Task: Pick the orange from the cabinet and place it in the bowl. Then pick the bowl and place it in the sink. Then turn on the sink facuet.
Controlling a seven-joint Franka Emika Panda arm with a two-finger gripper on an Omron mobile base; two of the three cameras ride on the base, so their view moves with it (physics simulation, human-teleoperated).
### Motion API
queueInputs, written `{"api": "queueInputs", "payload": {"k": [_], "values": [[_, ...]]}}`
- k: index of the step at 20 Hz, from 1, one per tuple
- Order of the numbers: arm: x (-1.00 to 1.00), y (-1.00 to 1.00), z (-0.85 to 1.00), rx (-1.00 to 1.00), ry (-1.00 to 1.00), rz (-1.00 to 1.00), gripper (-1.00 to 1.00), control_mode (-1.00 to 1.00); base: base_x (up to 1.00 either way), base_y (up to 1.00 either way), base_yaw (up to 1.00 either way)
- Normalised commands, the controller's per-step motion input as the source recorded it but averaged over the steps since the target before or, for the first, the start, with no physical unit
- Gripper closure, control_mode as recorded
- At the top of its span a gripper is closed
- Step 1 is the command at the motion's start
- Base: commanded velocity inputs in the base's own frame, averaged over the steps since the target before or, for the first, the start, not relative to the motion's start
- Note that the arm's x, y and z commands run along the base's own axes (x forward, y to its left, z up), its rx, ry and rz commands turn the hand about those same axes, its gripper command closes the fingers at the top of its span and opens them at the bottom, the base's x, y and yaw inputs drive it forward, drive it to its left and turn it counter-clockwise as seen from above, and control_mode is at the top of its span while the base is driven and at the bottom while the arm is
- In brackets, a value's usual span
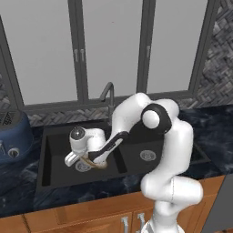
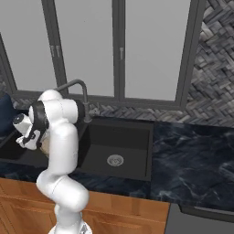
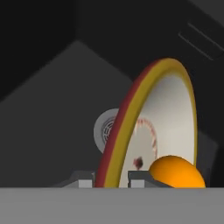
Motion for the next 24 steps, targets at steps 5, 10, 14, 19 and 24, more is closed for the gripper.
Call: {"api": "queueInputs", "payload": {"k": [5,10,14,19,24], "values": [[0.34,0.34,-0.48,0.01,0.06,-0.17,1.0,-1.0,0.0,0.0,0.0],[0.38,0.35,-0.4,0.01,0.06,-0.16,1.0,-1.0,0.0,0.0,0.0],[0.36,0.18,-0.25,0.02,0.06,-0.14,1.0,-1.0,0.0,0.0,0.0],[0.25,0.01,-0.24,0.05,0.06,-0.11,1.0,-1.0,0.0,0.0,0.0],[0.0,0.0,0.09,0.12,0.02,-0.03,-1.0,-1.0,0.0,0.0,0.0]]}}
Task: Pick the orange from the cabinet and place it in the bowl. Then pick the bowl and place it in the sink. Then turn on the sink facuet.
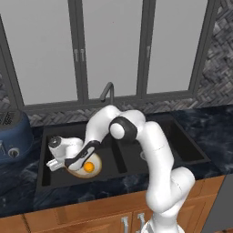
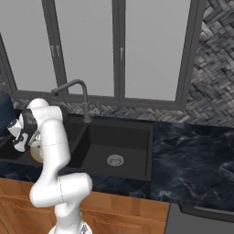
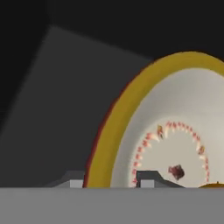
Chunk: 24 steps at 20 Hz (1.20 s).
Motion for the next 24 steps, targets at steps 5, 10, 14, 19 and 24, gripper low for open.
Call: {"api": "queueInputs", "payload": {"k": [5,10,14,19,24], "values": [[-0.2,-0.01,0.55,0.14,0.0,-0.01,-1.0,-1.0,0.0,0.0,0.0],[-0.3,0.0,0.95,0.07,-0.03,-0.04,-1.0,-1.0,0.0,0.0,0.0],[-0.54,-0.01,1.0,0.0,-0.13,-0.09,-1.0,-1.0,0.0,0.0,0.0],[-0.57,-0.16,1.0,0.11,-0.01,-0.11,-1.0,-1.0,0.0,0.0,0.0],[-0.58,-0.35,1.0,0.22,0.04,-0.17,-1.0,-1.0,0.0,0.0,0.0]]}}
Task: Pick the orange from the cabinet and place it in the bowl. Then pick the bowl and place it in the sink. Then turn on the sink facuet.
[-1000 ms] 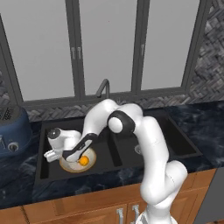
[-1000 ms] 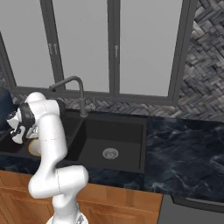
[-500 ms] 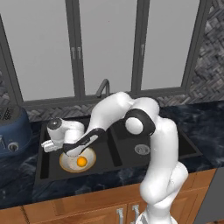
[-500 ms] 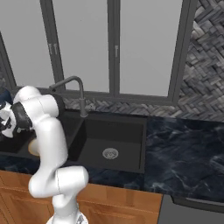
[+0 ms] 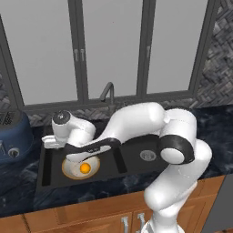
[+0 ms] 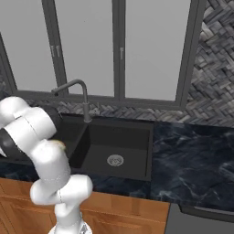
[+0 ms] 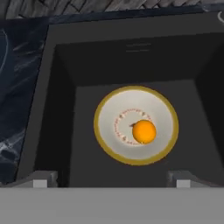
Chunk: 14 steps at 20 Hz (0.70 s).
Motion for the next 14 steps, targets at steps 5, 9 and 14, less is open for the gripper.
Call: {"api": "queueInputs", "payload": {"k": [5,9,14], "values": [[-0.63,-0.6,0.97,0.27,0.1,-0.23,-1.0,-1.0,0.0,0.0,0.0],[-0.76,-0.78,0.75,0.27,0.1,-0.26,-1.0,-1.0,0.0,0.0,0.0],[-0.86,-0.72,0.35,0.25,0.08,-0.2,-1.0,-1.0,0.0,0.0,0.0]]}}
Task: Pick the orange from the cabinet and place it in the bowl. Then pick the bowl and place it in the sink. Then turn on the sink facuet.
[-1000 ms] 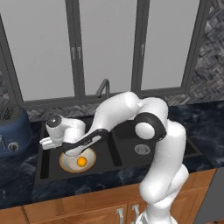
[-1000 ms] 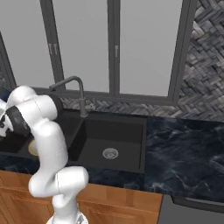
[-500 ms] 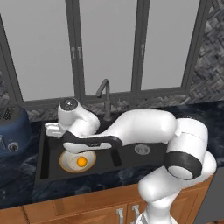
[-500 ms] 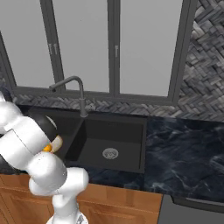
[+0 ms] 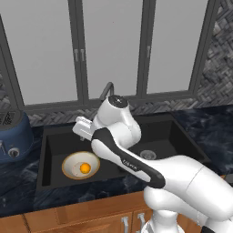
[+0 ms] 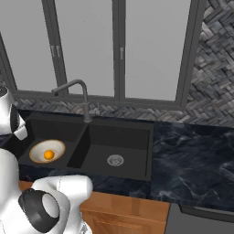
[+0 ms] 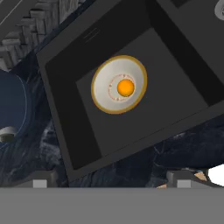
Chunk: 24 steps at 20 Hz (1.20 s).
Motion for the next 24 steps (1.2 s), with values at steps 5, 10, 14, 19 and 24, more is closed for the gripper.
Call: {"api": "queueInputs", "payload": {"k": [5,10,14,19,24], "values": [[-0.36,-0.9,0.36,0.21,0.13,-0.24,-1.0,-1.0,0.0,0.0,0.0],[-0.07,-1.0,0.41,0.24,0.16,-0.27,-1.0,-1.0,0.0,0.0,0.0],[-0.07,-1.0,0.22,0.27,0.15,-0.29,-1.0,-1.0,0.0,0.0,0.0],[0.16,-0.4,-0.19,0.18,0.05,0.02,-1.0,-1.0,0.0,0.0,0.0],[0.87,-0.66,-0.09,0.41,0.1,-0.22,-1.0,-1.0,0.0,0.0,0.0]]}}
